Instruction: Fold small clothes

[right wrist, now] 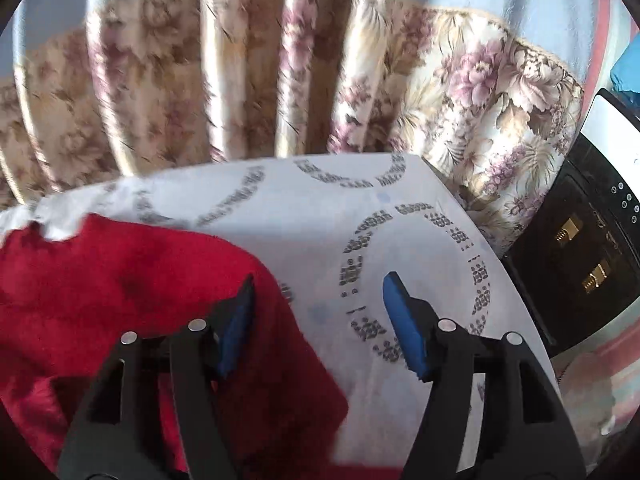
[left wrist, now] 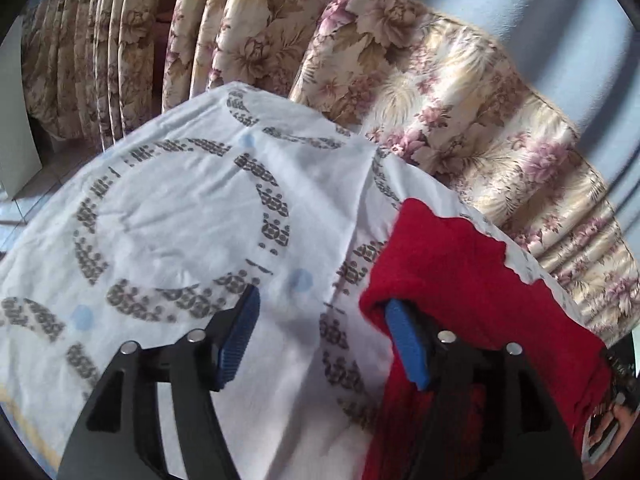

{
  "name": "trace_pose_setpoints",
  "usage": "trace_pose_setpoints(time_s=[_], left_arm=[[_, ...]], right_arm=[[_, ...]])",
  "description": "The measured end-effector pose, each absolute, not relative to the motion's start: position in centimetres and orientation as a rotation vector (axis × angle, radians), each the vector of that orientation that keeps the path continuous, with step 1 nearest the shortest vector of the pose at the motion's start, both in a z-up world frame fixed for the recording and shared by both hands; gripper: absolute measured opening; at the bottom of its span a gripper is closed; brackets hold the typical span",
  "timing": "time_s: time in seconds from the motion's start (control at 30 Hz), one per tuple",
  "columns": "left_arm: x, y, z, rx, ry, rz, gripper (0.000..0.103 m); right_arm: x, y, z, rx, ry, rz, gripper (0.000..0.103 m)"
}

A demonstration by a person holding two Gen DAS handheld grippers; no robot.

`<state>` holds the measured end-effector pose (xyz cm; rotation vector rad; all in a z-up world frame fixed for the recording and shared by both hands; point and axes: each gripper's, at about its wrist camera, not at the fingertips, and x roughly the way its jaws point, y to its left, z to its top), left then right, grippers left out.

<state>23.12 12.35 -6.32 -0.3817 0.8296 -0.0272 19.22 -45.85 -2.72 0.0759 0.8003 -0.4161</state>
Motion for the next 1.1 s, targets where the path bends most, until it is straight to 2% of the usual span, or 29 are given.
trace_pose_setpoints(time_s=[0.03,0.1,0.27,0.47,0.63,0.67,0.73,0.77,0.8,0.87,1.1], left_arm=[[22.7,12.4,-5.9,-0.369,0.816,-0.017,0.075],[21.2,12.6,-4.8,-0.329,0.779,-0.006,0.076],[18.7,11.7,-3.0,-0.193,0.752,0.020,0.081],[16.1,9.7,-2.8,-0.095,0.756,0.002,0.085],[14.6,8.8,-3.5,-0.068,0.782,-0.026,0.085],[14.4,8.7,-3.5,-0.066,0.784,-0.027,0.085],[13.9,8.7,-3.4,-0.063,0.783,-0.023,0.085],[13.8,8.7,-3.3,-0.065,0.780,-0.022,0.085],[13.6,8.8,-3.2,-0.068,0.778,-0.023,0.085],[13.3,8.9,-3.0,-0.069,0.774,-0.016,0.085],[12.3,8.7,-2.7,-0.070,0.771,-0.024,0.085]], right_arm=[[18.7,-45.3,-2.2,0.088,0.794,-0.382,0.066],[17.3,-43.6,-1.1,0.112,0.782,-0.287,0.074],[14.6,-38.3,-0.1,0.124,0.770,-0.066,0.076],[15.4,-32.3,-3.6,0.109,0.836,0.103,0.076],[17.5,-30.5,-6.4,0.153,0.909,0.148,0.069],[18.0,-30.3,-6.8,0.167,0.928,0.163,0.065],[18.8,-30.1,-7.8,0.192,0.978,0.190,0.049],[18.9,-29.9,-8.0,0.197,0.993,0.210,0.028],[18.7,-29.7,-8.1,0.199,0.996,0.231,0.017],[17.8,-29.1,-7.2,0.155,0.961,0.242,0.007],[12.1,-27.8,-3.5,0.163,0.843,0.370,0.006]])
